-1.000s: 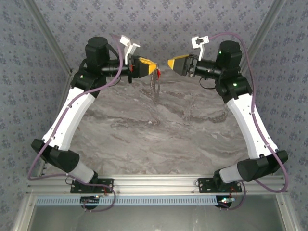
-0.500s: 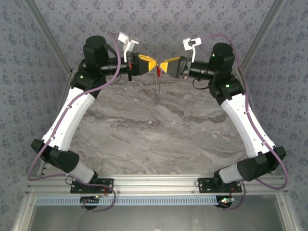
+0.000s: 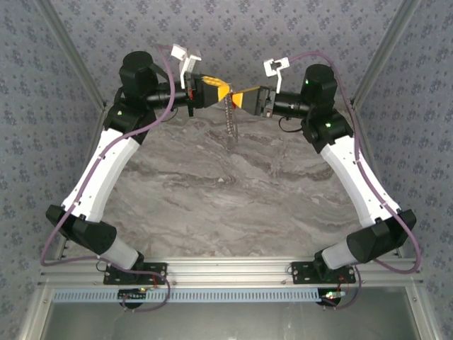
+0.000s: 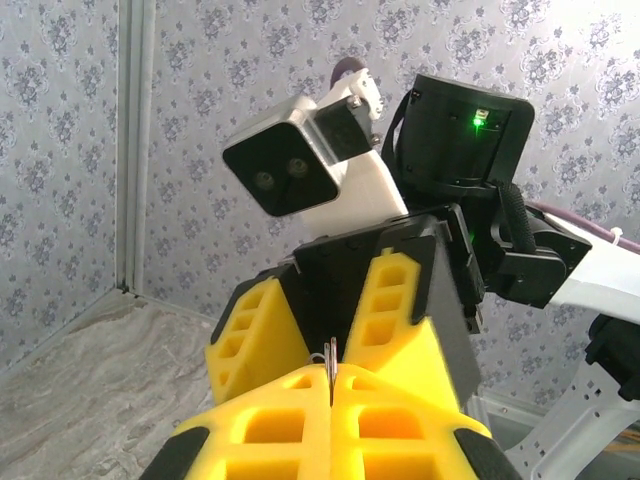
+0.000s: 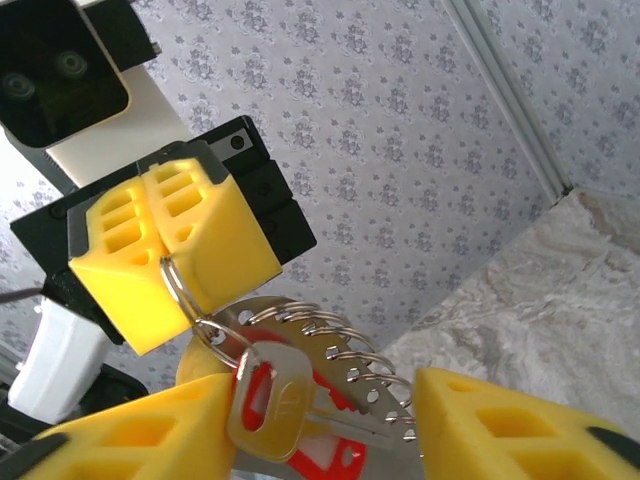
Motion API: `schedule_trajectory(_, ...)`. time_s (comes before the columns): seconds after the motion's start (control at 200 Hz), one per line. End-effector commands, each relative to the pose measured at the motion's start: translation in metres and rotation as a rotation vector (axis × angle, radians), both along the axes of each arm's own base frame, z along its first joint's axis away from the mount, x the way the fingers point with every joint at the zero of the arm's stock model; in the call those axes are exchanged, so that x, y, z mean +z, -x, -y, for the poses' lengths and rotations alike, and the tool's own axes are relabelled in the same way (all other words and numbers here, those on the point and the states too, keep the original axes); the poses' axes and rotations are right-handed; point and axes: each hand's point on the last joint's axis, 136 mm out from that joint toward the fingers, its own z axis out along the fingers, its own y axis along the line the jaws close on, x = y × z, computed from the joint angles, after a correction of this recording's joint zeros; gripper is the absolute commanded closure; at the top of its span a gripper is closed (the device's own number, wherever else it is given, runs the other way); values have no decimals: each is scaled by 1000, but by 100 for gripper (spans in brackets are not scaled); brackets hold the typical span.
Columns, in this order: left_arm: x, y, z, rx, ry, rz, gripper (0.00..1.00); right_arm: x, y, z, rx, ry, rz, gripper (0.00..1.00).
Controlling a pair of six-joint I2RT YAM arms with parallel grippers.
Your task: Put the keys on the keyring
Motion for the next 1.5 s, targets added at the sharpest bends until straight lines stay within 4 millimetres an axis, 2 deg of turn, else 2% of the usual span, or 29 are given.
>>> schedule_trajectory(0.0,18,5,-3,-4,39,55,100,6,3,-5,35,-14,25,57)
schedule_trajectory(0.055,18,4,-3,-3,39,54,100,7,4,-6,39,-16,31,65)
schedule_trajectory(0.155,17,3,-3,-2,41,50,100,11,7,-5,44,-20,42,88)
schedule_trajectory(0.23,18,2,-3,-1,43,51,100,13,10,-3,48,-21,45,100)
schedule_trajectory(0.515,22,-2,-6,17,63,59,100,10,10,-2,60,-16,33,100)
schedule_trajectory(0.979,23,-4,-6,19,91,55,100,0,23,-27,169,-2,-25,100)
schedule_trajectory(1.354,22,-6,-5,17,107,46,100,-1,21,-28,197,-2,-43,100)
schedule_trajectory(1.419,21,-8,-6,26,109,46,100,0,19,-22,180,-7,-48,86)
schedule_trajectory(1.494,21,-10,-7,43,117,50,100,1,16,-9,148,-16,-49,76)
